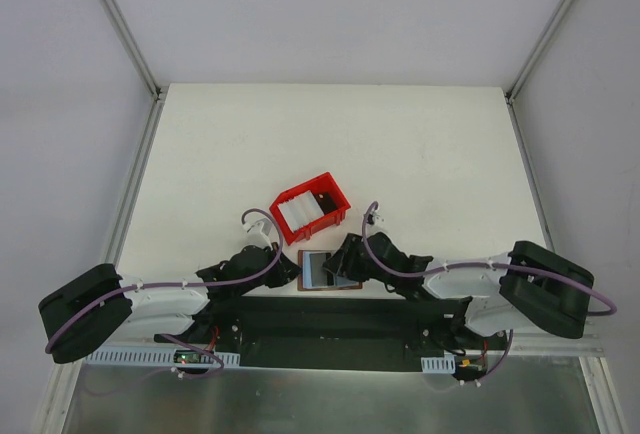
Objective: Put the credit cards into the card holder
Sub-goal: Insert the credit card into the card holder.
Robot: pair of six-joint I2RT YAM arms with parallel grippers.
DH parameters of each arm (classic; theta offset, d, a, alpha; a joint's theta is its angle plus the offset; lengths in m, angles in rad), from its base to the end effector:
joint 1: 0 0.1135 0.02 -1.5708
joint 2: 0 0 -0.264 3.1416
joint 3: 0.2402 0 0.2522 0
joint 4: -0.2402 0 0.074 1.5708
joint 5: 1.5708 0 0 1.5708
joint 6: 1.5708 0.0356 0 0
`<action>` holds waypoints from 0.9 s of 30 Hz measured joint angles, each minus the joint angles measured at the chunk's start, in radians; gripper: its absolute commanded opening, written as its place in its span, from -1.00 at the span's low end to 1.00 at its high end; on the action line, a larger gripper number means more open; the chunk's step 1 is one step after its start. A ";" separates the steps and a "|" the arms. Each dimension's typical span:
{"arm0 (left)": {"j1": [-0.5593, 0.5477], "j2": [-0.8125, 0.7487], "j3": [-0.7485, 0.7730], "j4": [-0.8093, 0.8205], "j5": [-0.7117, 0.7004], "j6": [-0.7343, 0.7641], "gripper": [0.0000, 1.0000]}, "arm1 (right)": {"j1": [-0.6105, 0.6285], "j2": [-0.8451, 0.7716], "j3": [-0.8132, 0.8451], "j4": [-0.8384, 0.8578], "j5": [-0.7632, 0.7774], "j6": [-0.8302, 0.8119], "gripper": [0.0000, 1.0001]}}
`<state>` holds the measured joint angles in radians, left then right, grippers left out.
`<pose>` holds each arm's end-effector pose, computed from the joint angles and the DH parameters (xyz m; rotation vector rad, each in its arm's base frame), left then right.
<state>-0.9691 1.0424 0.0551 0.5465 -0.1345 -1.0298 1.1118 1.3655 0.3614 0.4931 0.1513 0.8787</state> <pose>0.1006 -0.1381 0.1235 -0.1604 2.1931 -1.0915 0.1127 0.2160 0.1441 -0.1625 2.2478 1.0135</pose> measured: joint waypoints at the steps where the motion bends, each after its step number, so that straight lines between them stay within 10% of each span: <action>1: 0.000 0.000 0.000 0.000 0.000 0.000 -1.00 | 0.000 -0.012 -0.001 -0.013 0.003 -0.003 -0.01; 17: 0.000 0.001 0.000 0.002 -0.005 0.005 -1.00 | 0.008 0.134 0.159 -0.116 -0.047 -0.102 -0.55; 27: 0.000 -0.098 0.000 -0.116 -0.018 0.007 -1.00 | 0.045 0.058 0.235 -0.310 0.003 -0.172 0.11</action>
<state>-0.9691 0.9440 0.0551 0.4305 -0.1528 -1.0225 1.1568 1.4235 0.5964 0.1829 0.1543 0.7071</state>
